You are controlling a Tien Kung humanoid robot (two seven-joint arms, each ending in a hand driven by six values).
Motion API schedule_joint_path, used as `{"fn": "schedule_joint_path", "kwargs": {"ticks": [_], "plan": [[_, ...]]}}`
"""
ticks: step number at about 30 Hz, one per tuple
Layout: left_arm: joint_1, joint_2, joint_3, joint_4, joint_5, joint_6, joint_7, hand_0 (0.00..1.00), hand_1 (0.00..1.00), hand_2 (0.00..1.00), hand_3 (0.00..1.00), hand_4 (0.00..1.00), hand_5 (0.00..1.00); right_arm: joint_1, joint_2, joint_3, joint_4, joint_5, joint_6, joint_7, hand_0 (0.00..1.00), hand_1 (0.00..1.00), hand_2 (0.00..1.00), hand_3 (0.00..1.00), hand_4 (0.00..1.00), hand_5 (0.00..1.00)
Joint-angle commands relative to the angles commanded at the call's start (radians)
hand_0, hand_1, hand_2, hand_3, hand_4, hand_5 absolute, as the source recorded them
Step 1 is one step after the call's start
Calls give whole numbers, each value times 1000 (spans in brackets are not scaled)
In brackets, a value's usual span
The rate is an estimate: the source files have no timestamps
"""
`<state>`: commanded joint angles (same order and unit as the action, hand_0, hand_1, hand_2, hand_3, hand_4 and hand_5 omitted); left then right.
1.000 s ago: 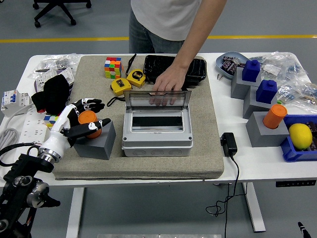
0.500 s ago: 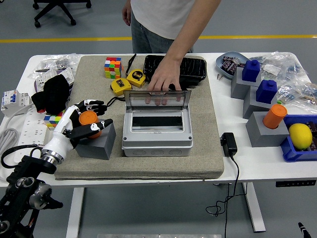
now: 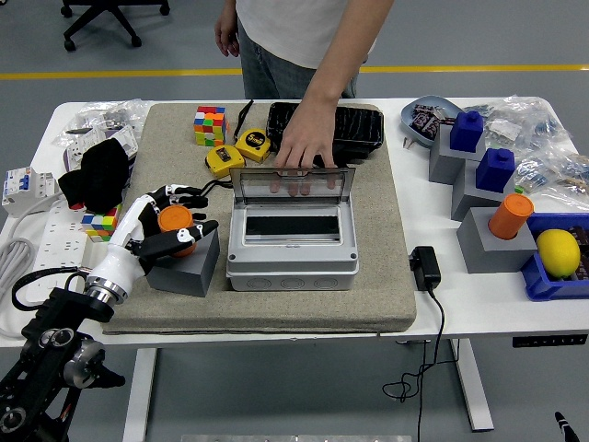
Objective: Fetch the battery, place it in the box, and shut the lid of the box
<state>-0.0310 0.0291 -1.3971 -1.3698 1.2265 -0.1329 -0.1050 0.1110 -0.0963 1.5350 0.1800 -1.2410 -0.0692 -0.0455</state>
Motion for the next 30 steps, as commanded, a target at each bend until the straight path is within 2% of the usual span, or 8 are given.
{"fn": "schedule_joint_path", "kwargs": {"ticks": [1, 2, 7, 13, 14, 19, 20, 30], "plan": [[-1, 0, 2, 0, 1, 2, 0, 523, 583, 521, 511, 984, 2, 0, 0, 1, 0, 0, 0, 0, 839, 745, 744, 802, 998, 998], [-1, 0, 4, 0, 2, 4, -1, 440, 522, 462, 450, 989, 2, 0, 0, 2, 0, 0, 0, 0, 839, 745, 744, 802, 998, 998], [-3, 0, 8, 3, 16, 13, -2, 440, 522, 462, 450, 989, 2, -1, -1, 8, 0, -3, -1, 0, 839, 745, 744, 802, 998, 998], [-4, -1, 12, 3, 31, 33, -3, 385, 499, 418, 390, 988, 2, 0, -1, 12, 0, -3, -1, 1, 839, 745, 744, 802, 998, 998], [-5, -1, 12, 4, 33, 36, -3, 334, 475, 375, 313, 990, 2, 0, -2, 12, 0, -3, -1, 1, 840, 746, 744, 801, 998, 998], [-7, -1, 15, 6, 36, 54, -9, 334, 475, 375, 313, 990, 2, 1, -2, 17, 0, -6, -2, 1, 840, 746, 744, 801, 998, 998], [-7, -1, 15, 6, 35, 56, -11, 246, 420, 287, 226, 998, 2, 0, -2, 18, 0, -6, -2, 1, 840, 745, 743, 801, 998, 998], [-6, -2, 17, 12, 29, 66, -20, 217, 367, 231, 194, 998, 2, -2, -1, 24, 0, -11, -2, 1, 840, 746, 744, 802, 998, 998]]}}
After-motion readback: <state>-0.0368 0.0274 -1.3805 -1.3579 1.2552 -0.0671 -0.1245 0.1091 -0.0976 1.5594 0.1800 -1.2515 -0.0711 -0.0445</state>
